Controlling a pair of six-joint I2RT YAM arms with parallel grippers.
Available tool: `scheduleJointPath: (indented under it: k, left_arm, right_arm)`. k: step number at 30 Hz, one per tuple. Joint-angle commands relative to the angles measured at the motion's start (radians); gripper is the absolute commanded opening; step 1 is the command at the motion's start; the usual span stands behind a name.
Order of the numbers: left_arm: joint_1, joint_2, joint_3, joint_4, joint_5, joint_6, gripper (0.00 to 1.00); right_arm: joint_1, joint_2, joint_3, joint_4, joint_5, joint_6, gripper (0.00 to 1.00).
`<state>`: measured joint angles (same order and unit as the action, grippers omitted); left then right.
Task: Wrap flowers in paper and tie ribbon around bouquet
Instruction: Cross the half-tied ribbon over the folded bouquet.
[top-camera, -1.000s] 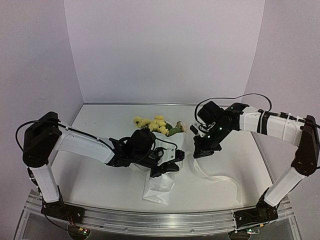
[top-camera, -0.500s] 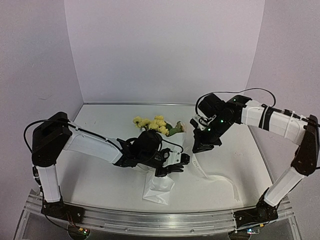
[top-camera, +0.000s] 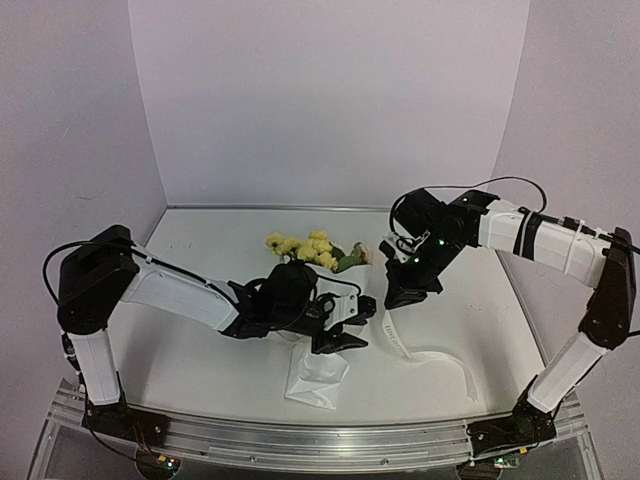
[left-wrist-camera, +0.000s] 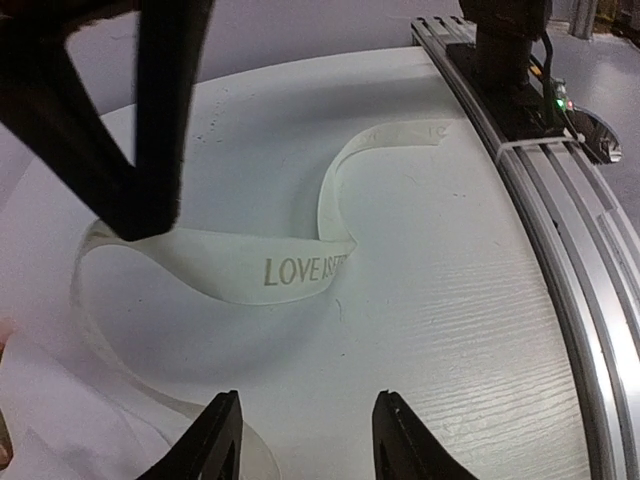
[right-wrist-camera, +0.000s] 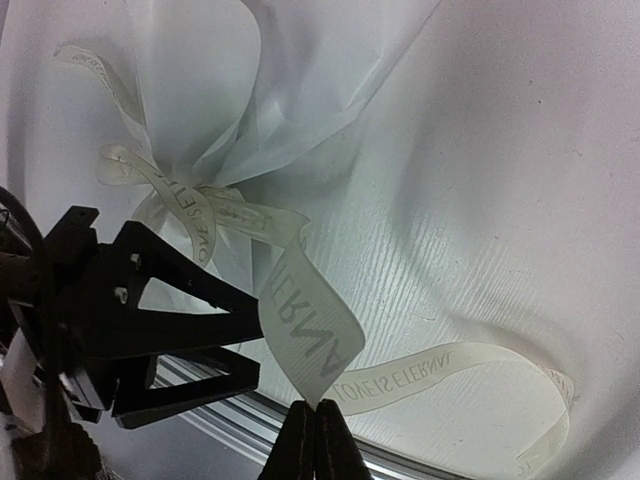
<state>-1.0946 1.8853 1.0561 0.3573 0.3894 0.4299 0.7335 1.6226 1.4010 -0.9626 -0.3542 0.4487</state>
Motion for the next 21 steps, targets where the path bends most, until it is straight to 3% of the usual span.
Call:
scheduleJointPath:
  k: [1, 7, 13, 21]
  left_arm:
    - [-0.004, -0.178, -0.045, 0.065, -0.096, -0.143, 0.5]
    - [-0.002, -0.287, -0.083, -0.162, -0.305, -0.301, 0.52]
    - [0.0, -0.262, 0.0, -0.435, -0.373, -0.526, 0.47]
    - [-0.001, -0.215, 0.056, -0.477, -0.354, -0.774, 0.39]
  right_arm:
    - [-0.001, 0.002, 0.021, -0.017, 0.01, 0.0, 0.0]
    - [-0.002, -0.002, 0.006, -0.016, 0.019, -0.007, 0.0]
    - [-0.002, -0.012, -0.007, -0.016, 0.032, -0.012, 0.0]
    - [-0.002, -0.024, -0.024, -0.017, 0.041, -0.014, 0.0]
